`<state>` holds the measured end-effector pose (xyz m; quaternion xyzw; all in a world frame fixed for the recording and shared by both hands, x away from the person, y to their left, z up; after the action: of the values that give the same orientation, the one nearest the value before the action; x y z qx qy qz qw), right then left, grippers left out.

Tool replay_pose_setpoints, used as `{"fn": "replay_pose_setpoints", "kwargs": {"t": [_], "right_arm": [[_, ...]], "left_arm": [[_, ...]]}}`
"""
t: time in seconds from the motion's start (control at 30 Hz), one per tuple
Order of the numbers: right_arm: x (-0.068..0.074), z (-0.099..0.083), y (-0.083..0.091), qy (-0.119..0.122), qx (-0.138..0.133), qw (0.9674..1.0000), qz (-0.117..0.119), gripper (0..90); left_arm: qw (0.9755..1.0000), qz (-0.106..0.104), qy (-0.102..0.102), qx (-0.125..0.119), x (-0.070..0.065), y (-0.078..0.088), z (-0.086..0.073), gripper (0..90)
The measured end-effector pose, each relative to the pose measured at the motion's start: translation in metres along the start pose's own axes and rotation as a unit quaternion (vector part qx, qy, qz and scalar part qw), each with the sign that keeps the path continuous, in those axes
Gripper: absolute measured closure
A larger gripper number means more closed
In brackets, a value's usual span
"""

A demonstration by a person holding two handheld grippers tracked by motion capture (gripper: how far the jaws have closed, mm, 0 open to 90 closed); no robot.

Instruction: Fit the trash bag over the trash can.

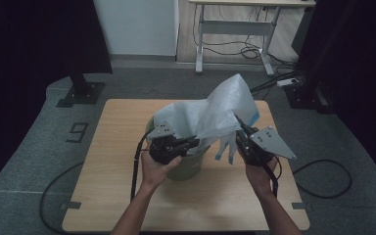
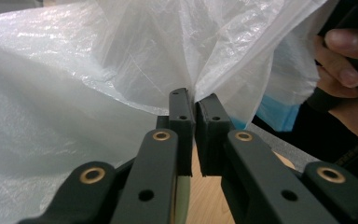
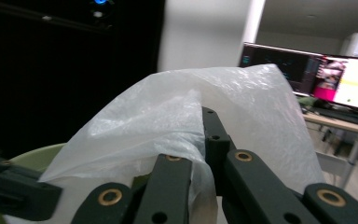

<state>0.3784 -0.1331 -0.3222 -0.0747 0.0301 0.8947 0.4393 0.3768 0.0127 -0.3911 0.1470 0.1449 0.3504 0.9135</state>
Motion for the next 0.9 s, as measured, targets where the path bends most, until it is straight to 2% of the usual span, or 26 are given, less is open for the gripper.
{"fn": "replay_pose_setpoints", "kwargs": {"t": [0.03,0.07,0.1,0.13,0.17,0.2,0.3,0.4,0.53,0.7,0.73,0.77,0.83,0.9], "right_arm": [[0.0,0.0,0.0,0.0,0.0,1.0,0.0,88.5],[0.004,-0.002,-0.005,0.001,0.008,0.9999,0.01,88.5],[0.004,-0.002,-0.005,0.001,0.008,0.9999,0.01,88.5],[0.006,-0.004,-0.008,0.001,0.012,0.9998,0.013,88.6],[0.007,-0.006,-0.01,-0.002,0.017,0.9997,0.018,88.6],[0.009,-0.011,-0.015,-0.006,0.028,0.9993,0.025,88.6],[0.011,-0.017,-0.02,-0.01,0.04,0.9986,0.033,88.5],[0.016,-0.026,-0.026,-0.012,0.057,0.9973,0.045,88.6],[0.017,-0.031,-0.029,-0.01,0.068,0.9965,0.047,88.5],[0.018,-0.037,-0.031,-0.011,0.081,0.9952,0.054,88.5],[0.02,-0.037,-0.032,-0.015,0.081,0.9948,0.06,88.5],[0.021,-0.037,-0.032,-0.019,0.08,0.9945,0.064,88.5],[0.02,-0.037,-0.033,-0.027,0.082,0.9941,0.066,88.5],[0.018,-0.037,-0.032,-0.033,0.083,0.9939,0.064,88.5]], "left_arm": [[1.0,0.004,0.001,-0.001,0.002,0.0,0.0,83.4],[0.9999,0.008,0.006,-0.006,0.004,0.0,0.0,77.5],[0.9999,0.008,0.006,-0.006,0.004,0.0,0.0,72.0],[0.9999,0.012,0.004,-0.008,0.005,0.0,0.0,72.0],[0.9998,0.015,0.002,-0.009,0.006,0.0,0.0,65.5],[0.9996,0.025,-0.006,-0.01,0.006,0.001,0.0,51.2],[0.9995,0.029,-0.011,-0.01,0.006,0.001,0.001,38.9],[0.999,0.038,-0.016,-0.016,0.006,0.002,0.004,36.1],[0.9988,0.042,-0.015,-0.021,0.007,0.004,0.006,36.0],[0.9985,0.046,-0.022,-0.018,0.006,0.0,0.01,41.0],[0.9987,0.043,-0.023,-0.016,0.004,-0.002,0.01,44.7],[0.9988,0.039,-0.026,-0.014,0.002,-0.004,0.01,44.8],[0.9985,0.033,-0.043,-0.007,-0.005,-0.007,0.009,42.9],[0.9984,0.033,-0.046,-0.005,-0.006,-0.007,0.008,40.3]]}}
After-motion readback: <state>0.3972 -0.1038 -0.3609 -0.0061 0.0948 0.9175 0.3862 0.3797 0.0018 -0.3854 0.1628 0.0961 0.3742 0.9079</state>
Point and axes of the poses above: each handheld gripper's, and its own axes: y roughly backward along the jaws, z roughly out of its top, x roughly to its left, the point moved 9 cm from there along -y, roughly forward along the jaws, and after that the axes turned 11 degrees about z, right-handed, at the moved point
